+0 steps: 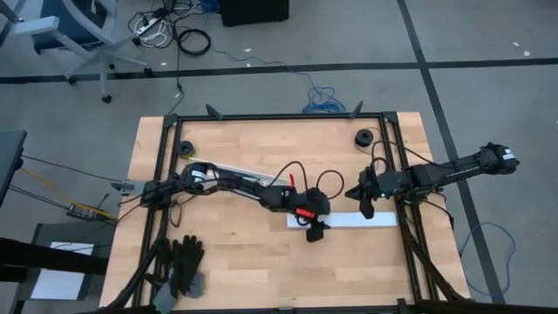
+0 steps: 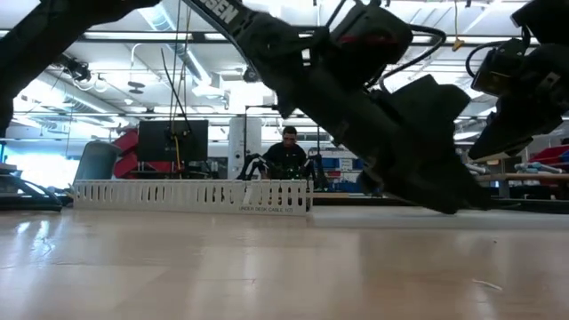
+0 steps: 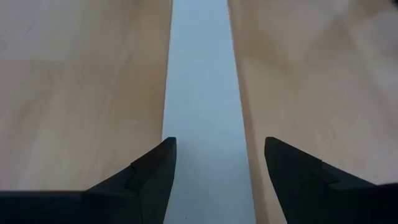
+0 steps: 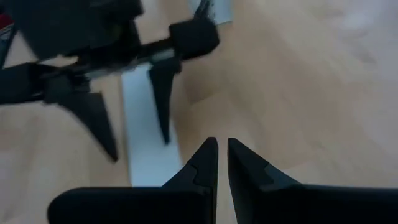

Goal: Ziptie cables
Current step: Close the white cable duct

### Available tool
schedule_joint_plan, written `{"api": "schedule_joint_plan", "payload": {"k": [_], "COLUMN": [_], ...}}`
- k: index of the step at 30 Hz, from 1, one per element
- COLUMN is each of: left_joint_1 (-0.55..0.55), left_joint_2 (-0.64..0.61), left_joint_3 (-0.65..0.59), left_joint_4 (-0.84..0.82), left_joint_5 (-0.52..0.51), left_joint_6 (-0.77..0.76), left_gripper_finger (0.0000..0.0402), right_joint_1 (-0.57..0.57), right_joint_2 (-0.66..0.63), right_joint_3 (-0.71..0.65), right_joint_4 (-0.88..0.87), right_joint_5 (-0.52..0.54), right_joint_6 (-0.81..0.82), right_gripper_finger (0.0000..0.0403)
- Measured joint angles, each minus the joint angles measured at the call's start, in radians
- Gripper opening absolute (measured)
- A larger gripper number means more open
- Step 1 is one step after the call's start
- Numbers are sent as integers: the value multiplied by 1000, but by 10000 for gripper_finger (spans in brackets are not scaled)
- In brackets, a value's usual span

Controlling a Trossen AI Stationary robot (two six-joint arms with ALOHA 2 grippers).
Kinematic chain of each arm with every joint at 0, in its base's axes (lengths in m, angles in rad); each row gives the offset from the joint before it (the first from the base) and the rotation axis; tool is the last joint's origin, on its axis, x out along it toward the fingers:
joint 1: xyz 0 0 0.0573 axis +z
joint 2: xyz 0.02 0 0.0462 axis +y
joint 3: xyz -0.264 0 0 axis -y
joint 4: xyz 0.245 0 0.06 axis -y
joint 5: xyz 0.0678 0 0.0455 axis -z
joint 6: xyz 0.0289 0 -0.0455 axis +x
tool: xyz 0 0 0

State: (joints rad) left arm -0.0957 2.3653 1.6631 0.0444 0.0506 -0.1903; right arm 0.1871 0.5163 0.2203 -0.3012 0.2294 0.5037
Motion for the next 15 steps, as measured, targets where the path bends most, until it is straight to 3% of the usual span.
{"api": "schedule_joint_plan", "payload": {"k": [9, 15], "left_joint_1": [-20, -103], "left_joint_2": [-73, -143], "left_joint_3": [4, -2], "left_joint_4": [-416, -672], "left_joint_5": [10, -134], "left_joint_6": [-106, -125], "left_gripper_finger": [222, 222], "right_joint_1": [0, 0], "right_joint_2": [0, 0], "right_joint_3": [0, 0], "right_joint_4": [0, -2], "right_joint_5": [-64, -77], "right_joint_6": [-15, -39], "right_gripper_finger": [20, 20]}}
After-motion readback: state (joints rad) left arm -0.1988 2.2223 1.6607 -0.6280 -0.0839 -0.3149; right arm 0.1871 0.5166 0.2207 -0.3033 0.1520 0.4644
